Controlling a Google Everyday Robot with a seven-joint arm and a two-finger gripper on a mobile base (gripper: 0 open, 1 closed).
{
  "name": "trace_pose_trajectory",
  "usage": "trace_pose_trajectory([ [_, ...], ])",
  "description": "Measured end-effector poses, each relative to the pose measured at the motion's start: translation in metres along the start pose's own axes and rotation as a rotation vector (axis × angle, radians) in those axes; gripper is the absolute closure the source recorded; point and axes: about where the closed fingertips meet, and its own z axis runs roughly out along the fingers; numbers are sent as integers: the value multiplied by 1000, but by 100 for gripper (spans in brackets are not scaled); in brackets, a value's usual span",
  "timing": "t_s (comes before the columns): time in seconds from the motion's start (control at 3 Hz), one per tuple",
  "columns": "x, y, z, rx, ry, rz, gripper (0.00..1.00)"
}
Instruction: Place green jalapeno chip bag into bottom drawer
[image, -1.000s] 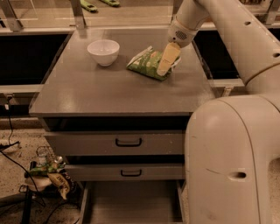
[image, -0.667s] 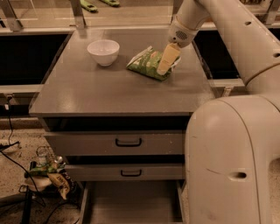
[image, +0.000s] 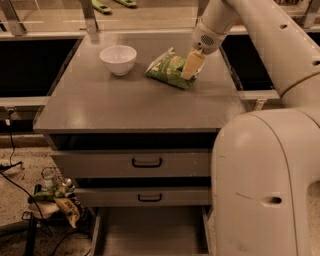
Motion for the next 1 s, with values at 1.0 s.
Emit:
trace_pose_trajectory([
  [1.0, -2, 1, -15, 19, -33, -2, 100],
])
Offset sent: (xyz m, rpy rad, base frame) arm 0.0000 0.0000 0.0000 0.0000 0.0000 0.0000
